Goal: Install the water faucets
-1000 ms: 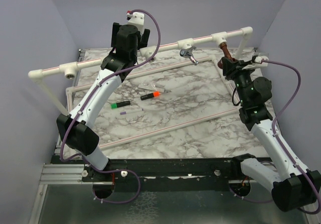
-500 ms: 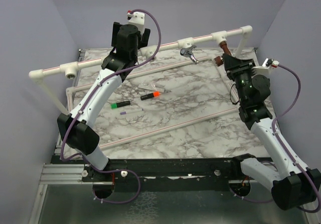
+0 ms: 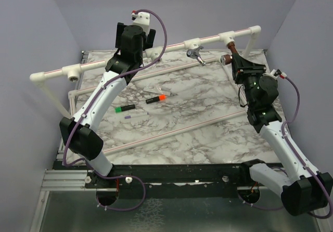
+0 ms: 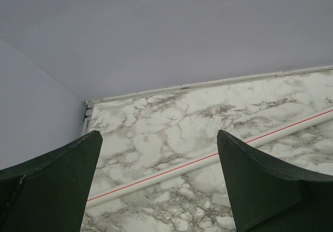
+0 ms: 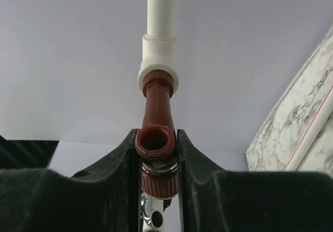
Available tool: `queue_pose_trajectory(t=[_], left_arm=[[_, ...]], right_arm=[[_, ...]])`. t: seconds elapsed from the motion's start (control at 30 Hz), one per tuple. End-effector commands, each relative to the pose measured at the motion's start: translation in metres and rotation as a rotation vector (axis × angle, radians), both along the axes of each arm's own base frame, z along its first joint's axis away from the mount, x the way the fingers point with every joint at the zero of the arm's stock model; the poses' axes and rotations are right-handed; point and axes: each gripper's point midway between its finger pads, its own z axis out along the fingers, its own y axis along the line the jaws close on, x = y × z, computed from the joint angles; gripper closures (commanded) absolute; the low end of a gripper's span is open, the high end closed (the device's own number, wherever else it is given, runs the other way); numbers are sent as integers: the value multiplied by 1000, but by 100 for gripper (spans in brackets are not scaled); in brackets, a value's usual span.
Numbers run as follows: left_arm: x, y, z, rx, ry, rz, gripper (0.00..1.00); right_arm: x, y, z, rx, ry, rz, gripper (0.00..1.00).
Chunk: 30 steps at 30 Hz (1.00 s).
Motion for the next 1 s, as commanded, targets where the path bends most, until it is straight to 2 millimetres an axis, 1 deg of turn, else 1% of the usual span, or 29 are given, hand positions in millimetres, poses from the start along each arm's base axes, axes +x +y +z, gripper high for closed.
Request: queue_pose_trajectory(t=[0.0,0.1,0.13,0.17,0.3,0.53,0.77,0.97], left_arm=[[-16,-53,-77,-22,227,-168,7],[-16,-54,-77,-22,228,-171,7],[-16,-53,-77,-21,228,-170,7],[-16,-54,-77,-22,228,-171,7],[-16,-54,-77,-24,229,-172,7],[-16,-53,-77,-22,228,-170,7],[-16,-53,-77,-19,228,-167,7],[-15,-53,-78,-17,230,-168,7]], right_arm=[[-21,3,78,190,-190,64,100],[-24,2,80,162,-181,57,99],[-24,2,80,151,-177,54,97],[-25,2,77,141,-171,53,93],[-26,1,68,96,-141,41,72],[-27,1,48,55,-92,34,51],[-30,2,27,11,-37,40,41],[-35,5,10,-44,25,62,38]])
